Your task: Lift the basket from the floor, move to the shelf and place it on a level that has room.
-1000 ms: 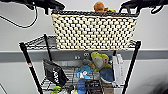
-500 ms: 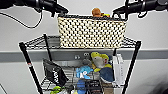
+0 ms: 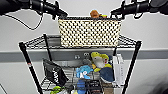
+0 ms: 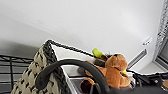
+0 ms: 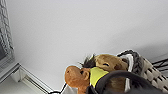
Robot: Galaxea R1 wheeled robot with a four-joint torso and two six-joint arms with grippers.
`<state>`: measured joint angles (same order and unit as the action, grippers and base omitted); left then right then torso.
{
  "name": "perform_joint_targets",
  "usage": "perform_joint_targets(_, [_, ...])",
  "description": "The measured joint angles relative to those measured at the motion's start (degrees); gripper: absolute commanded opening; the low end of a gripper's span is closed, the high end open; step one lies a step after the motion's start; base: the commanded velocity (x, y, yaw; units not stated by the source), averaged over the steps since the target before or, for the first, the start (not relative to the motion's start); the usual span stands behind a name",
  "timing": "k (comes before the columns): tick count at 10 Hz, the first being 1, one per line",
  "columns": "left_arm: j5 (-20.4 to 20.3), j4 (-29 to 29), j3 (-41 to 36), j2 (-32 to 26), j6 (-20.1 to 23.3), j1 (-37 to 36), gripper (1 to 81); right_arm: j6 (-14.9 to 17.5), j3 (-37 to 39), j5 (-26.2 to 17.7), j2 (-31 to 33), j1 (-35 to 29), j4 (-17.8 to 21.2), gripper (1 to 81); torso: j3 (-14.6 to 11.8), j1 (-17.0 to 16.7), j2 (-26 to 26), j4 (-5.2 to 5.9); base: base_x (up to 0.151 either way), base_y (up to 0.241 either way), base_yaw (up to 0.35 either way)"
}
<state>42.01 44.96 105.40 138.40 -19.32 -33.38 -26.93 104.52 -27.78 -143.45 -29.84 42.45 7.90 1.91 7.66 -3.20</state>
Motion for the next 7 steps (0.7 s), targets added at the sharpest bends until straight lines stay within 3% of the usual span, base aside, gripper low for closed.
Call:
perform_joint_targets(4, [0.4,-1.2,2.3,1.9,0.0,0.5,1.0,2.3,2.6,2.3,-0.2,2.1,0.8,1.0,0.0,0.0,0.0,0.00,0.000,0.000,0.000])
perform_joint_targets(5, [0.3,-1.3,1.7,1.4,0.0,0.5,1.0,2.8,2.6,2.4,-0.2,2.1,0.7,81.1,0.0,0.0,0.0,0.00,0.000,0.000,0.000])
perform_joint_targets(6, [0.3,-1.3,1.5,1.0,0.0,0.5,1.0,3.3,2.6,2.3,-0.1,2.3,0.1,81.1,0.0,0.0,0.0,0.00,0.000,0.000,0.000])
perform_joint_targets(7, [-0.4,-1.6,1.5,0.9,0.6,0.4,81.1,3.3,2.5,2.3,0.0,2.7,0.1,81.1,0.0,0.0,0.0,0.00,0.000,0.000,0.000])
